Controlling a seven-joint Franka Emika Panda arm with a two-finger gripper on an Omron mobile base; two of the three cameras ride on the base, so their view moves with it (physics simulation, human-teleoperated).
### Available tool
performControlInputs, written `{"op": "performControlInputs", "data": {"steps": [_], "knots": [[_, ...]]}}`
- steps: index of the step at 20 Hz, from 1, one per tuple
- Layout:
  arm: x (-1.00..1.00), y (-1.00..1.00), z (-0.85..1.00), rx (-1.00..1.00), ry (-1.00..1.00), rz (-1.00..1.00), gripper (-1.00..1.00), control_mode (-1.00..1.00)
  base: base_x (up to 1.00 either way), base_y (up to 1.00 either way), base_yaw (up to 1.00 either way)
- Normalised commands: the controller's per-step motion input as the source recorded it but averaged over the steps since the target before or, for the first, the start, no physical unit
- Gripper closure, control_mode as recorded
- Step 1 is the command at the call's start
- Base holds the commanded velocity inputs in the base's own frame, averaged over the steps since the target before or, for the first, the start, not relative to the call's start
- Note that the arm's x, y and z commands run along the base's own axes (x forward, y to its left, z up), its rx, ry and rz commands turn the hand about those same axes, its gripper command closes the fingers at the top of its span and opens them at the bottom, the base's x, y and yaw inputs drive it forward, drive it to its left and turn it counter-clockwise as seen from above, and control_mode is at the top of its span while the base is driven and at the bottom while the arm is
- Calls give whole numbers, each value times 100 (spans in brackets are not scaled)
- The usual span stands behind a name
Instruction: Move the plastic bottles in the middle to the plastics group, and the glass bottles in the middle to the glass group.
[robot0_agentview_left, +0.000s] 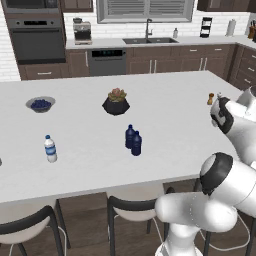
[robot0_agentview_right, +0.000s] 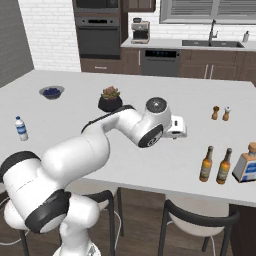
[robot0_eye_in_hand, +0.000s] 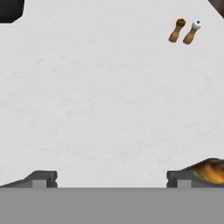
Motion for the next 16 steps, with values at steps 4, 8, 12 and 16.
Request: {"op": "performControlInputs", "data": {"steps": [4,8,12,16], "knots": [[16,100,-25,0,0,1,-100,-100,0,0,0],[20,100,-3,2,0,0,-100,-100,0,0,0],[4,100,8,5,0,0,-100,-100,0,0,0],[0,100,38,5,13,0,-100,-100,0,0,0]]}}
